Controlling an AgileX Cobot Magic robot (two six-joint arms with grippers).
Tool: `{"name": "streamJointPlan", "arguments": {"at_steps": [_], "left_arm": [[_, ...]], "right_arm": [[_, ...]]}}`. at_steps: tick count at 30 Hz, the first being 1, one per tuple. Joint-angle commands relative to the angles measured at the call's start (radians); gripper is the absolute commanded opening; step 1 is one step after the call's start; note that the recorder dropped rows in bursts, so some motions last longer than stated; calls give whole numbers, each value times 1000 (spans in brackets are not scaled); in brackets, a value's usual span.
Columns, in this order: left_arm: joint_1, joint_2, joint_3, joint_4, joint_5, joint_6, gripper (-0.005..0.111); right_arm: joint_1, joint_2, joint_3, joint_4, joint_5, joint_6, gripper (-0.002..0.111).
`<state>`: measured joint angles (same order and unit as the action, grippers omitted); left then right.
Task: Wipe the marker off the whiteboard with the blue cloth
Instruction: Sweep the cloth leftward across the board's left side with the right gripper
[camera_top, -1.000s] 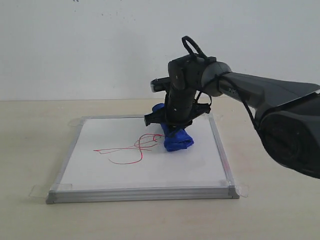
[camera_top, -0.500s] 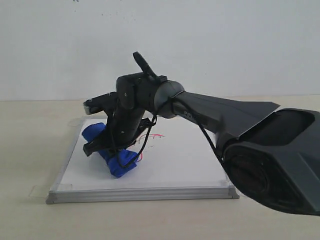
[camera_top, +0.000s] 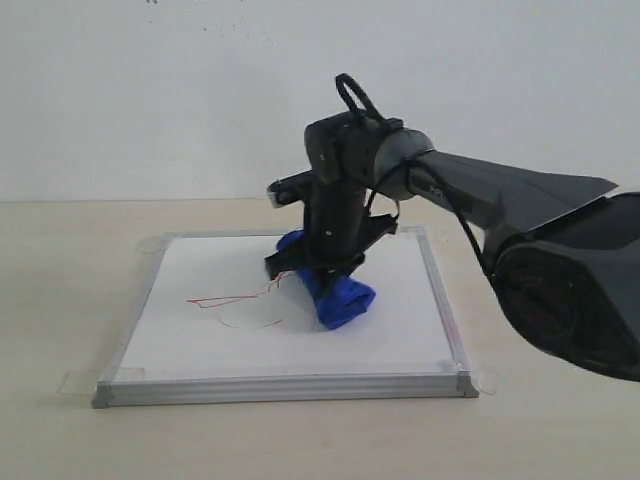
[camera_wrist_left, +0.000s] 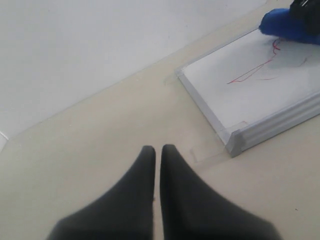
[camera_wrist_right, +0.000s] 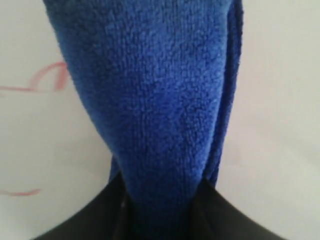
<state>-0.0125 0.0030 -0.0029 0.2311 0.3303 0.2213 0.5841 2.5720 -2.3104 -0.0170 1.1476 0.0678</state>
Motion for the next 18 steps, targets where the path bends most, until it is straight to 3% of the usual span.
{"name": "streamJointPlan", "arguments": {"at_steps": [1,7,12,18], "left_arm": [[2,-3,3,-2,-2,5,4],[2,-3,3,-2,-2,5,4],[2,-3,3,-2,-2,5,4],[2,-3,3,-2,-2,5,4]], "right_arm": [[177,23,15,238,-26,-107,0],[210,23,15,57,13,-130,0],[118,23,15,-101,73,-39,0],[-34,23,15,-70,73,114,0]]}}
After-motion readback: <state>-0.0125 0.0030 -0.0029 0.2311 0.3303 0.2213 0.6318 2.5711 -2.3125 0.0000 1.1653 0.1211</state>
